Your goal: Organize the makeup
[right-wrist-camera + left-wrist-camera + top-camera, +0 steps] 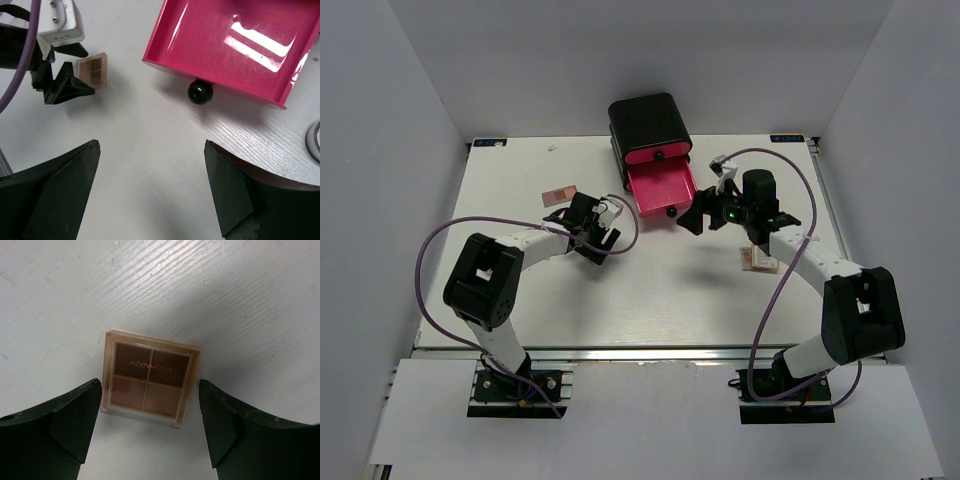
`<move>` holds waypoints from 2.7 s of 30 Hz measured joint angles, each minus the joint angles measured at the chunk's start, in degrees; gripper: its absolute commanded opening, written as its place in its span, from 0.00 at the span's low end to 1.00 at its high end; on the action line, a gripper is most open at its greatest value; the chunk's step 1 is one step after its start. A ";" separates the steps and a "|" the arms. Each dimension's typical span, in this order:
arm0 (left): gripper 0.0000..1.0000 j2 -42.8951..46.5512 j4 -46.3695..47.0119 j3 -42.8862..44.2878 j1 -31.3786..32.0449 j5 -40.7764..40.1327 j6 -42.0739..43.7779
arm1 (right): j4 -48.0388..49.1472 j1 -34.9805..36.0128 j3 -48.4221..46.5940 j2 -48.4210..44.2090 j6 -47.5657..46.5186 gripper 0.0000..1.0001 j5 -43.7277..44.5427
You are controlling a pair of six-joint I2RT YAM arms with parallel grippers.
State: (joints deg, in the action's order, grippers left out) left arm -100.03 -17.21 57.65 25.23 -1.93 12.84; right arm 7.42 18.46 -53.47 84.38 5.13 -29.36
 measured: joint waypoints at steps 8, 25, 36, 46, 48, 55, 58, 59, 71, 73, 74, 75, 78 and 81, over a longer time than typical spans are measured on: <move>0.82 -1.81 2.80 1.01 -0.85 2.99 -0.02 | -1.29 0.02 0.02 -2.47 -2.23 0.89 -1.92; 0.20 -2.80 8.83 0.57 -5.03 10.62 -7.78 | -3.41 -1.09 0.02 -6.58 -4.74 0.89 -2.78; 0.18 9.01 11.13 1.68 -3.67 12.83 -25.59 | -4.28 -5.42 0.02 -8.17 -7.06 0.89 -2.58; 0.14 -0.57 16.68 20.72 5.42 7.45 -41.29 | -4.39 -6.88 0.02 -9.07 -7.13 0.89 1.95; 0.10 -5.57 14.82 26.64 6.95 3.91 -44.00 | -4.35 -7.26 0.04 -9.62 -7.10 0.89 3.34; 0.16 -21.99 4.09 45.44 10.01 -5.64 -54.14 | -3.61 -8.74 1.88 -12.26 -7.04 0.89 6.75; 0.30 -26.10 -0.07 49.20 10.67 -9.16 -57.51 | -3.26 -9.55 2.75 -12.66 -6.99 0.89 7.28; 0.32 -27.15 -1.09 50.10 10.82 -10.08 -58.40 | -3.30 -9.79 2.91 -12.72 -6.97 0.89 7.43; 0.98 -33.70 -5.05 58.27 11.34 -10.82 -63.14 | -3.34 -11.10 4.63 -14.80 -8.85 0.89 9.35; 0.98 -33.70 -4.92 58.47 11.37 -10.64 -63.30 | -3.74 -11.23 4.63 -14.80 -10.36 0.89 9.94; 0.98 -33.70 -4.74 58.51 11.39 -10.47 -63.30 | -4.02 -11.28 4.63 -14.69 -11.17 0.89 10.45; 0.98 -33.70 -4.66 58.53 11.39 -10.32 -63.30 | -4.37 -11.32 4.57 -14.38 -11.82 0.89 11.10; 0.98 -33.68 -4.55 58.53 11.43 -9.49 -63.28 | -6.78 -11.76 2.69 -10.51 -13.81 0.88 12.94; 0.98 -33.42 -4.26 58.53 11.50 -8.68 -62.69 | -11.02 -12.94 -1.40 -4.35 -16.35 0.87 15.17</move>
State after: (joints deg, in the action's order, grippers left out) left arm -133.45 -21.47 116.18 36.73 -10.61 -49.84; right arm -3.60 5.52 -54.87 80.03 -11.22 -14.20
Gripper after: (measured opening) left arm 0.982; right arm 0.873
